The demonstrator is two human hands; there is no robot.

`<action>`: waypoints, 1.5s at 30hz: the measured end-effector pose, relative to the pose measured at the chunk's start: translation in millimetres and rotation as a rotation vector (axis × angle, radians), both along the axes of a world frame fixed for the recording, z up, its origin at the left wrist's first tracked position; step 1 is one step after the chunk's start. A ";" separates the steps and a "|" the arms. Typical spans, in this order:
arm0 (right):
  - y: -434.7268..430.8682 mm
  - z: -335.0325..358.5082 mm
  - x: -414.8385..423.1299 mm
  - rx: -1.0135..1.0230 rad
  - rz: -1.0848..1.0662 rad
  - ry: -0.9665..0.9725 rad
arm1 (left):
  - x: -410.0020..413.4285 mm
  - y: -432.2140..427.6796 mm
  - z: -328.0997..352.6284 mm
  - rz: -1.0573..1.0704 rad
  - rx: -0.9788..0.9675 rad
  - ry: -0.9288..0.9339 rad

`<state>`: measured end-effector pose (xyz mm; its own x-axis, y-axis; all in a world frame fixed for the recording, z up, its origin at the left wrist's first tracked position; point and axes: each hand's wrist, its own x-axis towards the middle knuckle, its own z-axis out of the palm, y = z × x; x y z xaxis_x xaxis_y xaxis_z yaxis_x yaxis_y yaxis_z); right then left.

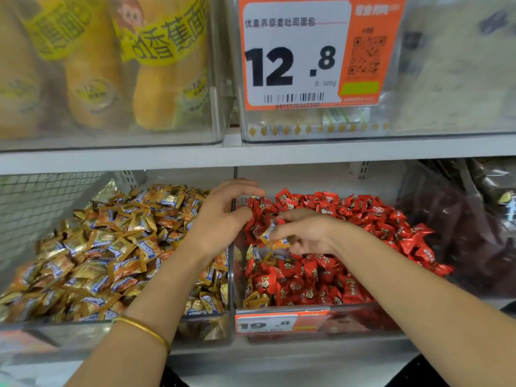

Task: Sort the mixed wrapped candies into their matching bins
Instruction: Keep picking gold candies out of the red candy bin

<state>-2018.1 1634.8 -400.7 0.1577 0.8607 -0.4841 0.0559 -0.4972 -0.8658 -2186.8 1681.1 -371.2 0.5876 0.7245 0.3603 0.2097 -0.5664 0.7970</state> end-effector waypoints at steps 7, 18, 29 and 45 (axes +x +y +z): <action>-34.5 10.9 32.6 -0.002 -0.161 0.266 | 9.0 -9.7 30.0 -0.107 0.459 0.345; -62.8 8.4 46.6 -0.039 0.134 -0.746 | 79.0 5.1 -4.6 -0.338 0.504 1.639; -66.7 10.4 67.0 0.008 -0.274 0.632 | 84.8 3.1 -23.6 -0.380 0.511 1.792; -58.8 8.9 45.9 0.177 -0.186 0.043 | 47.7 -5.4 35.4 -0.088 0.455 0.933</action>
<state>-1972.2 1576.1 -391.9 0.3036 0.8906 -0.3385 -0.0608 -0.3365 -0.9397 -2139.1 1675.8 -335.8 0.8173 0.5751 -0.0361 0.5762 -0.8160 0.0462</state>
